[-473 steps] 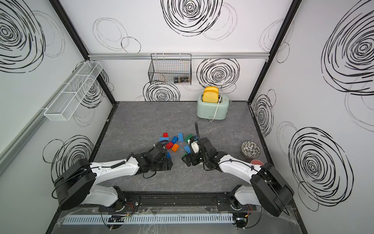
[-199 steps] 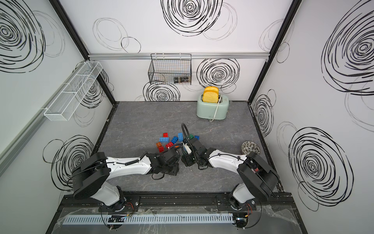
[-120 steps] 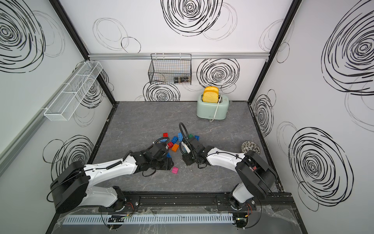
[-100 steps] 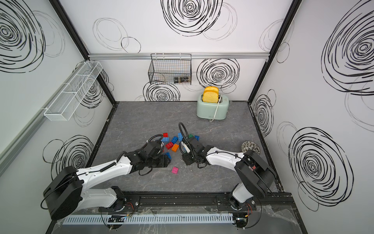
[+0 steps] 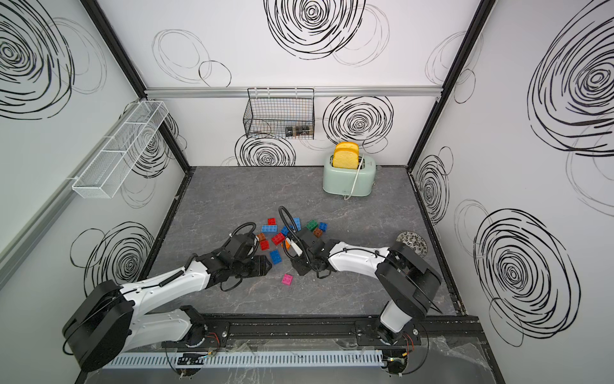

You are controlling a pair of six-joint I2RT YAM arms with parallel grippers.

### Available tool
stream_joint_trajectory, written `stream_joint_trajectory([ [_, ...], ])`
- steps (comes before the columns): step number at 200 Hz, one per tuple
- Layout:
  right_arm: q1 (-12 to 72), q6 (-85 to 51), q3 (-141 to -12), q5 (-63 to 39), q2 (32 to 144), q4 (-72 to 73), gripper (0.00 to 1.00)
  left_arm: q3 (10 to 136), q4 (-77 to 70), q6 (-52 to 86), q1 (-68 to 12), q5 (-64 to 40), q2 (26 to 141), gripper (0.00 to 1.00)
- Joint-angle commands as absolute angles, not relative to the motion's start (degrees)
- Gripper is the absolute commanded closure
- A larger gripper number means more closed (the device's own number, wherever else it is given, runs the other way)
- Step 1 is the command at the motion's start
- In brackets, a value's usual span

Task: Assemble a heart with lego
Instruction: Adjust the lego brick at the center of the board, then pick up the lego brick from the center of the board.

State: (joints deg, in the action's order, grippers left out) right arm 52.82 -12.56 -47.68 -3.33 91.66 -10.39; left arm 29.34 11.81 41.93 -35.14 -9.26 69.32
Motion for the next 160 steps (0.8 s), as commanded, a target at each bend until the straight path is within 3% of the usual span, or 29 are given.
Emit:
stream_joint_trajectory([
  [1, 53.4, -12.2, -48.9, -4.7, 92.0, -15.7, 0.46, 28.3, 9.8, 41.1, -33.8, -10.2, 67.6, 0.37],
  [118, 51.4, -4.1, -55.6, -4.6, 97.7, -21.0, 0.45, 26.9, 8.0, 40.8, -32.3, -11.6, 67.7, 0.37],
  [160, 52.9, -4.2, -56.3, -4.4, 99.6, -22.3, 0.52, 26.9, 8.0, 40.3, -32.2, -12.0, 68.2, 0.37],
])
